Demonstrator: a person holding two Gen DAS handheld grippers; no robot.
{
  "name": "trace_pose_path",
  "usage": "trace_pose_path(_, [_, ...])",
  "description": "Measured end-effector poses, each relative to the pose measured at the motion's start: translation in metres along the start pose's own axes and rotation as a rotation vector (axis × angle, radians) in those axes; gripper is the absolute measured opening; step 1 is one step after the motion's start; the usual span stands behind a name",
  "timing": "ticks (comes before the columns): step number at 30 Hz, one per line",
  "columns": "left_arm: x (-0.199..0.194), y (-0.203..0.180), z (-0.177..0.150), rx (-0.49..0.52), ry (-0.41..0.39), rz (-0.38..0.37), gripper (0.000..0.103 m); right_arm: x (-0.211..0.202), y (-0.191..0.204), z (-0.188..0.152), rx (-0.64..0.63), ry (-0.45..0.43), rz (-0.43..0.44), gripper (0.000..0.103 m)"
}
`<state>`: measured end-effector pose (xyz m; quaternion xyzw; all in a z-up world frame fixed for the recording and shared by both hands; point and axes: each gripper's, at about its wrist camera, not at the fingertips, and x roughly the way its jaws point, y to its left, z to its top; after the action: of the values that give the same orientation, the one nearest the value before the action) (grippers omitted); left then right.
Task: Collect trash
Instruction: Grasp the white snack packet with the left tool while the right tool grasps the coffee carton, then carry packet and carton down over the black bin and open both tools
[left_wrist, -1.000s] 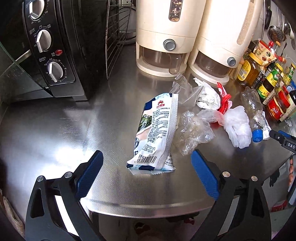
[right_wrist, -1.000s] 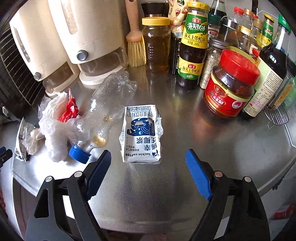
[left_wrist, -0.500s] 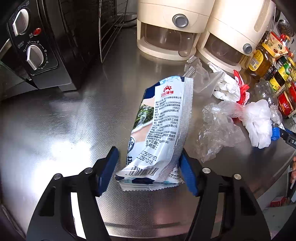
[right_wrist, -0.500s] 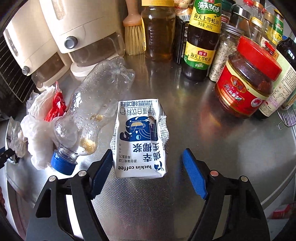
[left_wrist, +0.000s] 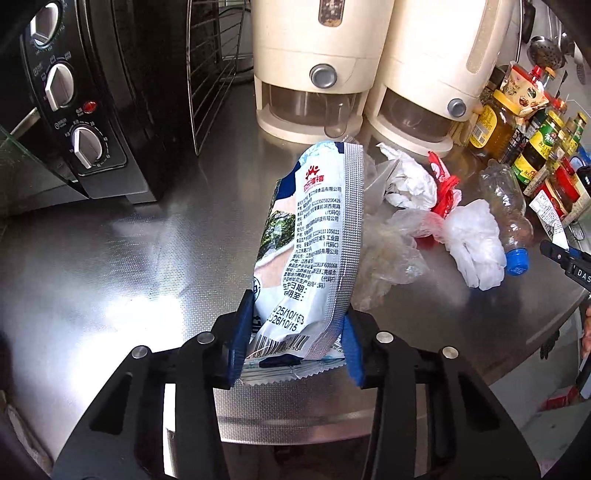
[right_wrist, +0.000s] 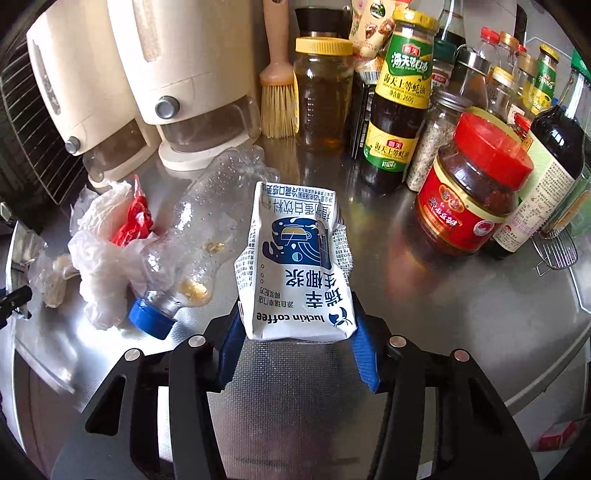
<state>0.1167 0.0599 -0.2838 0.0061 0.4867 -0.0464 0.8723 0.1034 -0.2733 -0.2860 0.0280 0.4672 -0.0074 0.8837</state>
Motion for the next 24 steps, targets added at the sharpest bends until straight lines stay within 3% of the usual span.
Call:
trace_pose_path(8, [-0.051, -0.023, -0.025, 0.026, -0.072, -0.046, 0.04, -0.052, 0.007, -0.018, -0.011, -0.1, 0.085, 0.052])
trace_pose_path(13, [-0.076, -0.052, -0.057, 0.067, -0.063, -0.099, 0.04, -0.079, 0.022, -0.047, -0.033, -0.073, 0.192, 0.052])
trace_pose_path(24, [-0.09, -0.102, -0.13, 0.122, 0.022, -0.179, 0.04, -0.109, 0.036, -0.123, -0.065, 0.006, 0.284, 0.052])
